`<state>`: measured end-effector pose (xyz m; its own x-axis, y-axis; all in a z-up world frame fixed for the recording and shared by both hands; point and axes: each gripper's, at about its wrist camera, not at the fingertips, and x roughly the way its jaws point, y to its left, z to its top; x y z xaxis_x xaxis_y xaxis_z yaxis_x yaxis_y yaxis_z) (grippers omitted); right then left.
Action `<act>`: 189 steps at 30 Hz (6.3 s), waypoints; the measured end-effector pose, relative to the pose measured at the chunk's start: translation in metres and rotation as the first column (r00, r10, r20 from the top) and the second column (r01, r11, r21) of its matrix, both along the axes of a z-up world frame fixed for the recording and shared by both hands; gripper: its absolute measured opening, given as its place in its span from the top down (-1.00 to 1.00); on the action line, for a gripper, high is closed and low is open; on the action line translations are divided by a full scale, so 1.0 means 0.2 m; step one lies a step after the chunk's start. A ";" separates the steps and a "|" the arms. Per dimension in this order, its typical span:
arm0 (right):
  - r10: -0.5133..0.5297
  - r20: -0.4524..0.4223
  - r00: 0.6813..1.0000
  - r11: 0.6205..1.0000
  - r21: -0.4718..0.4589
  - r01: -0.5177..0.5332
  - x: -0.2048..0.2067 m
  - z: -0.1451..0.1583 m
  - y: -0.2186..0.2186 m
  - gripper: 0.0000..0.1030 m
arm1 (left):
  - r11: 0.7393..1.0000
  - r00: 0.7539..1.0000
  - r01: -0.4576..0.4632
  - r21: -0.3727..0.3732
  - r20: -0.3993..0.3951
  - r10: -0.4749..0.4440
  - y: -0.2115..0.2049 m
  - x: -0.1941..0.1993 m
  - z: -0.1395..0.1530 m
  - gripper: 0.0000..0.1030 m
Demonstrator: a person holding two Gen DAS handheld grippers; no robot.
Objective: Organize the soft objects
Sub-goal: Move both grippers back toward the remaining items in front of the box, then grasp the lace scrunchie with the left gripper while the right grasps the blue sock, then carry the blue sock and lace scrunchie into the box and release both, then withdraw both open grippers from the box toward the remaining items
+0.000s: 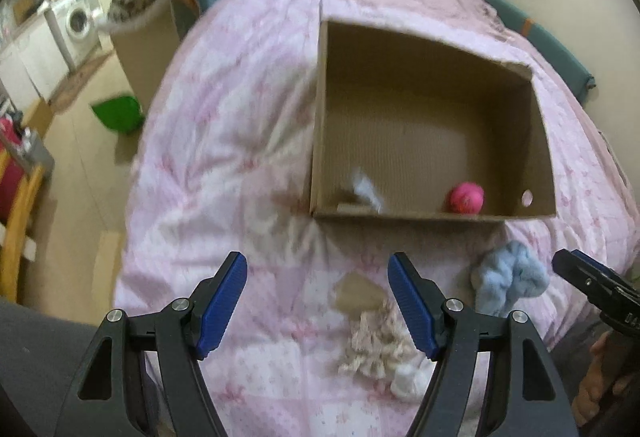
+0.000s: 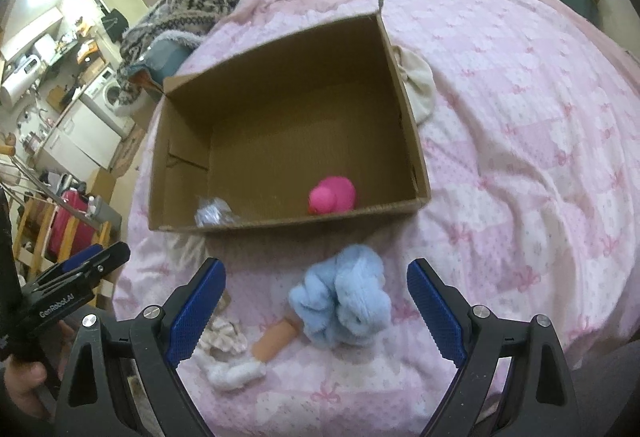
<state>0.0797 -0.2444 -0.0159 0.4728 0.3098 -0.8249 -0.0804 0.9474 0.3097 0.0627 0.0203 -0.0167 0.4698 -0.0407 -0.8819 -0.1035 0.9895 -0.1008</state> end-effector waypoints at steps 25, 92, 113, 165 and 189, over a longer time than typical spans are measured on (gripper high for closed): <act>-0.054 -0.068 0.996 0.999 -0.005 0.054 0.05 -0.10 -0.04 -0.90 | 0.980 0.966 0.026 -0.197 -0.247 -0.076 -0.10 0.04 -0.27 0.89; 0.142 0.149 0.979 0.937 0.299 -0.181 0.17 0.42 -0.01 0.61 | 0.993 0.974 0.065 -0.096 0.224 -0.042 -0.06 0.19 0.45 0.89; 0.080 0.032 0.996 0.985 0.150 -0.084 0.40 0.04 0.03 0.60 | 0.988 0.980 0.140 -0.066 0.149 -0.129 -0.23 0.44 0.06 0.89; 0.095 0.097 0.991 0.988 0.112 -0.106 0.40 0.06 0.08 -0.39 | 0.995 0.978 0.101 -0.017 0.184 -0.097 -0.25 0.40 0.07 -0.33; 0.079 0.070 0.994 0.993 0.086 -0.085 0.26 0.10 0.05 -0.39 | 0.998 0.983 0.050 0.041 0.173 -0.057 -0.15 0.21 0.14 -0.34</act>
